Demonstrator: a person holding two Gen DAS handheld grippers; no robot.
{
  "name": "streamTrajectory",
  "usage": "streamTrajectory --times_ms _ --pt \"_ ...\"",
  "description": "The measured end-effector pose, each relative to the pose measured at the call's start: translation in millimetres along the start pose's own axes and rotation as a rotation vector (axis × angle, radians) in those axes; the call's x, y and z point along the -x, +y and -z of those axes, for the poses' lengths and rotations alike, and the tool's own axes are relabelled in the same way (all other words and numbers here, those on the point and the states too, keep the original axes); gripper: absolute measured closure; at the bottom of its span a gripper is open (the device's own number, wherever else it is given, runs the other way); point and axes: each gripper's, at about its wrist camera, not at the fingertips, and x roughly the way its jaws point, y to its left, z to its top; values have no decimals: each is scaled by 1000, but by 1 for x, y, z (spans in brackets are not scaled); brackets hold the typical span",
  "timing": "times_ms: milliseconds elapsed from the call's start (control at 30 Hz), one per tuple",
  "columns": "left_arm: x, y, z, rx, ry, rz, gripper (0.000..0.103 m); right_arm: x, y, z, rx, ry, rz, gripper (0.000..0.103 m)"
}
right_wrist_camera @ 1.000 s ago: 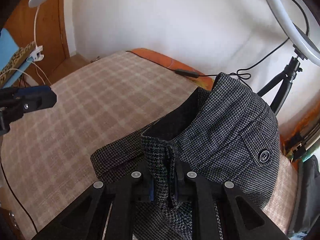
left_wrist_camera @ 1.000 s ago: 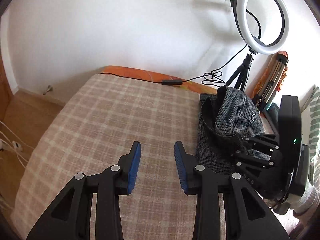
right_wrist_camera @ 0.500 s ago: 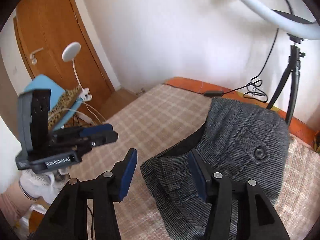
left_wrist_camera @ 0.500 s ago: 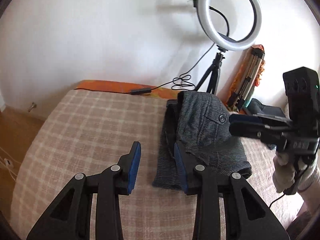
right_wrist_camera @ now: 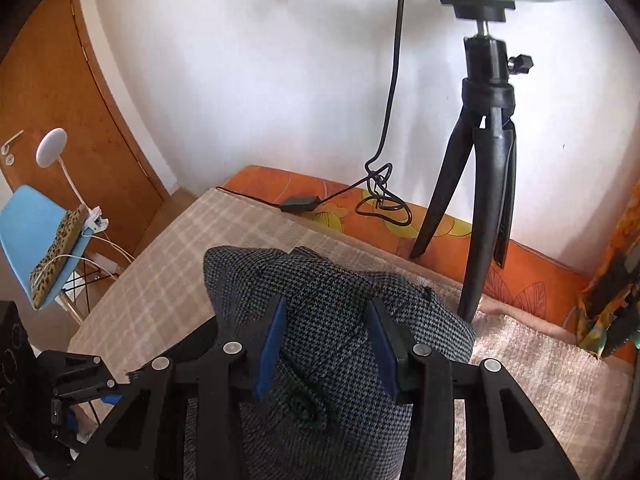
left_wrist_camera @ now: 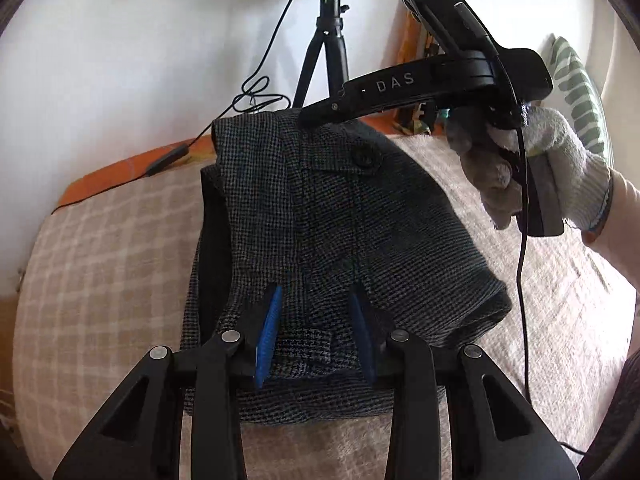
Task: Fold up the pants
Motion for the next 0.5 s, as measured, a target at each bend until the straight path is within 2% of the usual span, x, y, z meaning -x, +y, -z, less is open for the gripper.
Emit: streamTrajectory --times_ms 133,233,333,433,467,500 --pt "-2 21 19 45 4 1 69 -39 -11 -6 0 51 86 72" --pt "0 22 25 41 -1 0 69 -61 -14 -2 -3 65 122 73" --pt "3 24 22 59 8 10 70 -64 -7 1 23 61 160 73" --pt "12 32 13 100 -13 26 69 -48 -7 -3 6 52 149 71" --pt "16 33 10 100 -23 10 62 -38 -7 -3 0 40 144 68" --pt "21 34 7 102 -36 -7 47 -28 -7 -2 -10 28 144 63"
